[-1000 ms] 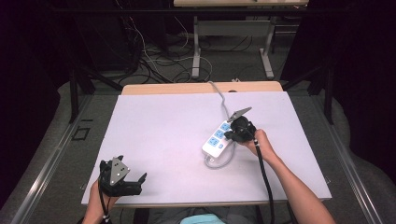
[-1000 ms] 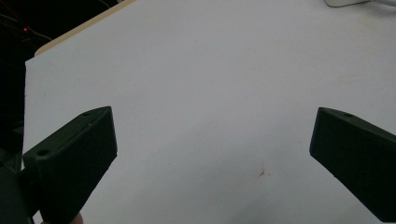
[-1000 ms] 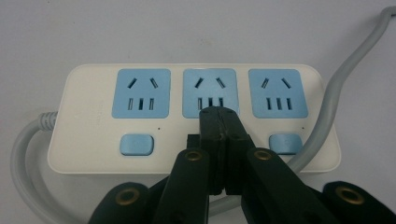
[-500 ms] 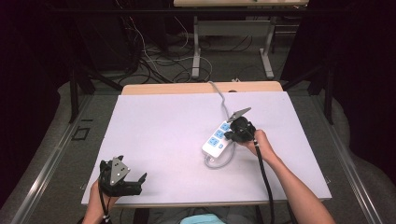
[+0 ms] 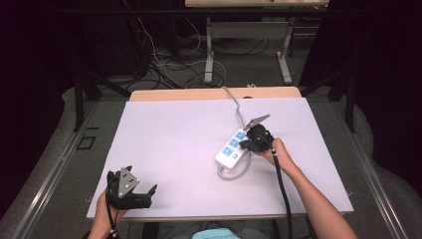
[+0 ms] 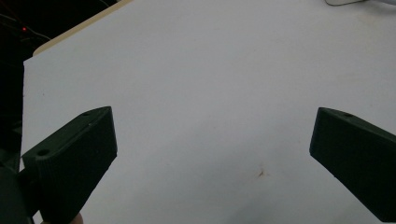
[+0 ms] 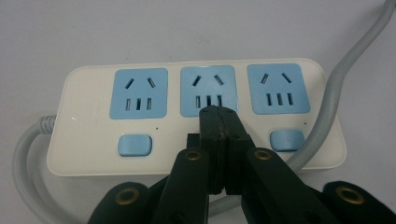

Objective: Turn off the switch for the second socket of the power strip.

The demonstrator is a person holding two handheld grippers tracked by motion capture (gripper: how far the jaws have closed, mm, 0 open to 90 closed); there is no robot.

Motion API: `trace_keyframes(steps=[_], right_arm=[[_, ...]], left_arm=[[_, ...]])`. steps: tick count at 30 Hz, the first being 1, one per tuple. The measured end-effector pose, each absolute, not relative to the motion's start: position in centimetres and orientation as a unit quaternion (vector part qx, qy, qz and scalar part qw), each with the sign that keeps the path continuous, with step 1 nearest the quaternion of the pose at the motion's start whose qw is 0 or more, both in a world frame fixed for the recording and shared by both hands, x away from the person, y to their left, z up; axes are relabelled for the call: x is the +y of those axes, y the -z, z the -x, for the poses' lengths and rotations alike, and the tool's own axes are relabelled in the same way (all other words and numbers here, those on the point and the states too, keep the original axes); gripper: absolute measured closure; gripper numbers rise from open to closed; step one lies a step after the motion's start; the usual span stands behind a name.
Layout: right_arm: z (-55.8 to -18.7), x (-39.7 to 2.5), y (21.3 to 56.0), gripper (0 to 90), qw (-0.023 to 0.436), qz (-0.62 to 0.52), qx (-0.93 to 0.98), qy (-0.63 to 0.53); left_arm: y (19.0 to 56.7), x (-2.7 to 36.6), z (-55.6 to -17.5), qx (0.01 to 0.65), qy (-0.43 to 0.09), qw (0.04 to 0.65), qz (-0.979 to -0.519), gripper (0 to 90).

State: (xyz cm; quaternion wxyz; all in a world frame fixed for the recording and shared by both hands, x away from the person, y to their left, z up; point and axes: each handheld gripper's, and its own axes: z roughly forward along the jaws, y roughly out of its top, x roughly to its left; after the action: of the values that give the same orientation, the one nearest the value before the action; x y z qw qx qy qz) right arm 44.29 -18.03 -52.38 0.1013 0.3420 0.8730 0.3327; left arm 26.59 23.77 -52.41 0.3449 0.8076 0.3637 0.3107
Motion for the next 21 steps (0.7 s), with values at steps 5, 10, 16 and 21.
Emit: trace_keyframes(steps=[5, 10, 16, 21], right_arm=[[-44.29, -17.98, 52.30, 90.0, 0.108, -0.337, 0.877, -0.326], [-44.24, -17.98, 52.36, 90.0, 0.106, -0.345, 0.872, -0.330], [-44.33, -18.05, 52.42, 90.0, 0.107, -0.340, 0.872, -0.335], [-44.30, -18.03, 52.42, 90.0, 0.108, -0.341, 0.872, -0.334]], left_arm=[[52.40, 23.81, -26.59, 0.364, -0.310, 0.345, -0.808, 0.5], [52.39, 23.80, -26.57, 0.364, -0.311, 0.344, -0.808, 0.5], [52.40, 23.81, -26.57, 0.364, -0.310, 0.345, -0.807, 0.6], [52.40, 23.80, -26.55, 0.364, -0.311, 0.344, -0.808, 0.5]])
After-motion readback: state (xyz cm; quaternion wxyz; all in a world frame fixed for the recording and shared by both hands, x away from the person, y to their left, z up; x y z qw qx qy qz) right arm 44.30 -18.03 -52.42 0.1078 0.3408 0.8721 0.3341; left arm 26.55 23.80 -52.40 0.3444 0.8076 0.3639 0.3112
